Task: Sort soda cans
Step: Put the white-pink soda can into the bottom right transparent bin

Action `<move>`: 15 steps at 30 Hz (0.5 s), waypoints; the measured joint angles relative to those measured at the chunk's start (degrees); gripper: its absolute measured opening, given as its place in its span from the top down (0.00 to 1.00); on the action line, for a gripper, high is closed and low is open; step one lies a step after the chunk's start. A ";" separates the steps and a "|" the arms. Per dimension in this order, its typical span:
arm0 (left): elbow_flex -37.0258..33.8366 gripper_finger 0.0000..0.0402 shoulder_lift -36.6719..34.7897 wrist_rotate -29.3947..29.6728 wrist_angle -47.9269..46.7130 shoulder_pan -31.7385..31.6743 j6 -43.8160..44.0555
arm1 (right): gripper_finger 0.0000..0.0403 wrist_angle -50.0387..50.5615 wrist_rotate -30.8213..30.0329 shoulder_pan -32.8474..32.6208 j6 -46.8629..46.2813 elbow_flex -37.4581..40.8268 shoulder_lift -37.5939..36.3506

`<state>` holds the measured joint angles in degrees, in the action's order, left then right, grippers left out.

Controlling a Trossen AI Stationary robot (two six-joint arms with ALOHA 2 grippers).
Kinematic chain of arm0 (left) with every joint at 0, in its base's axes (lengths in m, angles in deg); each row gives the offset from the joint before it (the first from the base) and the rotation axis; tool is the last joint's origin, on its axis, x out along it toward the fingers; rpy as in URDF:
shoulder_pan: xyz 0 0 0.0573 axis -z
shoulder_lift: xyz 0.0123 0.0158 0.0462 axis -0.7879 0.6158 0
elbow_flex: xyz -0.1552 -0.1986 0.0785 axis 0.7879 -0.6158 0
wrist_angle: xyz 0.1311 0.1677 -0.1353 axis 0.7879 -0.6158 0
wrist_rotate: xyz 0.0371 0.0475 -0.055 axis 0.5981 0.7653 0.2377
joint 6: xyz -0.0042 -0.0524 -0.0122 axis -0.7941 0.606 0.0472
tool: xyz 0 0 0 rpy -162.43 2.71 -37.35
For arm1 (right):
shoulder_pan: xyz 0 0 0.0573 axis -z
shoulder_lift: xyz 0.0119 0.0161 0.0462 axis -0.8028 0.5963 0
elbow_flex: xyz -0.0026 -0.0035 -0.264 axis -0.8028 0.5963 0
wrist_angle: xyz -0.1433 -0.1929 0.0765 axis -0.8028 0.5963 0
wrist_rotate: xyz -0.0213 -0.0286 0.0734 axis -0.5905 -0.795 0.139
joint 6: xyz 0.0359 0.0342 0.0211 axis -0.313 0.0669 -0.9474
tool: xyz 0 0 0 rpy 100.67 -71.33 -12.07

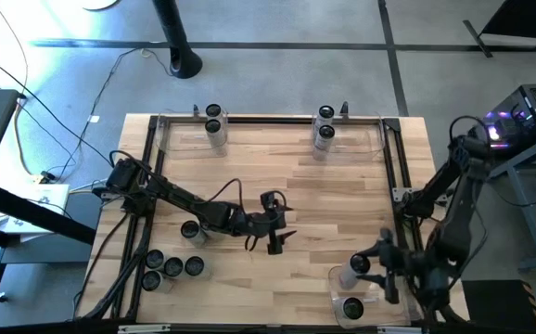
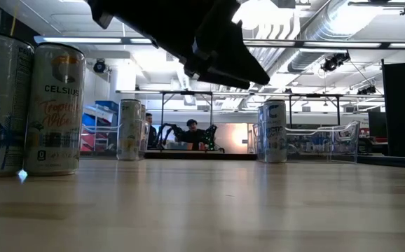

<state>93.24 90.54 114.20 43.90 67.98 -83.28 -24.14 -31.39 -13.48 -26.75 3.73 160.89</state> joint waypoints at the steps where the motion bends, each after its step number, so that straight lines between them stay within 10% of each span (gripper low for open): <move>1: 0.00 0.23 0.00 -0.37 0.21 0.00 0.00 | 0.43 -0.30 0.71 0.00 0.01 0.00 0.84; 15: 0.00 0.23 0.04 -0.90 1.10 -0.26 -0.15 | 0.43 -9.73 1.35 0.24 9.40 0.07 9.70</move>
<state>93.24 90.59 113.30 45.00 67.72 -83.43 -33.87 -30.04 -13.24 -17.36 3.80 170.59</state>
